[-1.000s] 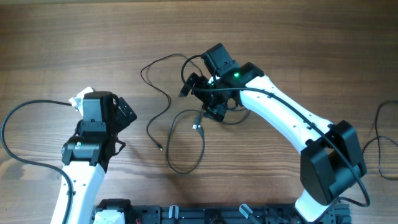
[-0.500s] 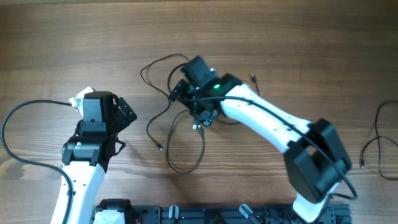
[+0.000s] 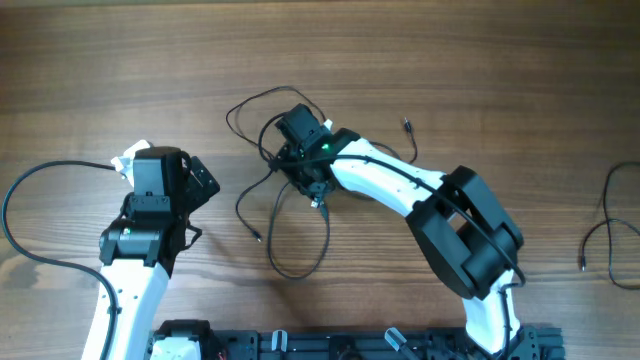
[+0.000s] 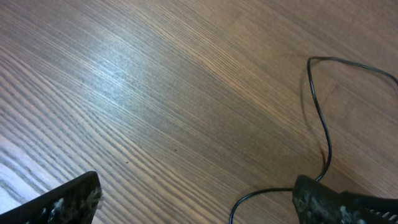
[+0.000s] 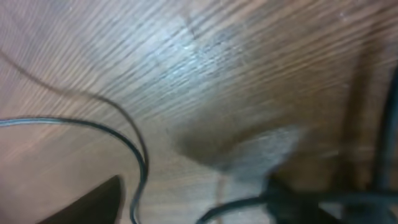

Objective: Untangle cables
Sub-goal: 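Lift the grasped cable and carry it to the right table edge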

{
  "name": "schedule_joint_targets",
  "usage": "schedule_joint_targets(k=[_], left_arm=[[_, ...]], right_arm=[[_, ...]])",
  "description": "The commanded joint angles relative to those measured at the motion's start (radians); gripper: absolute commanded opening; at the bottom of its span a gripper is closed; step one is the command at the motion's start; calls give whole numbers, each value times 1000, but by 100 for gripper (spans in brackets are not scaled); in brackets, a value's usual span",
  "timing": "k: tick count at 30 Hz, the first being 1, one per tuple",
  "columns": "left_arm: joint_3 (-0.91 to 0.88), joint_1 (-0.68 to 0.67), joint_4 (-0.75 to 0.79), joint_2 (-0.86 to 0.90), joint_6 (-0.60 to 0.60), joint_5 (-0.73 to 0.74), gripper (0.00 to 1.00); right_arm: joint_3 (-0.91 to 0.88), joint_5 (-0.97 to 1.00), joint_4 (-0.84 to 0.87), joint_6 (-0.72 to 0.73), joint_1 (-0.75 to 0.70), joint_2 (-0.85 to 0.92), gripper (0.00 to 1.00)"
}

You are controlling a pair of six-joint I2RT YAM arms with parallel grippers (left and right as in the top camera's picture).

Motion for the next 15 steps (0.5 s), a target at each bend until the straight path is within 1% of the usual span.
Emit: schedule_joint_targets(k=[1,4,6,7,9,11,12,14,15], left_arm=[[2,6,1,3,-6,8,100],[2,5,1,3,-6,8,100],[2,5,1,3,-6,8,100],[2,5,1,3,-6,8,100],[2,5,1,3,-6,8,100],[2,6,1,3,-6,8,100],[2,6,1,3,-6,8,100],[2,5,1,3,-6,8,100],[2,6,1,3,-6,8,100]], right_arm=[[-12,43,11,3,-2,74,56],[-12,84,11,3,-2,92,44],[-12,93,15,2,-2,105,31],[-12,105,19,2,-2,116,27],[-12,130,24,2,-2,129,23],[-12,150,31,2,-2,132,14],[-12,175,38,1,-2,132,6],[-11,204,64,-20,-3,131,4],[-11,203,87,-53,-4,131,4]])
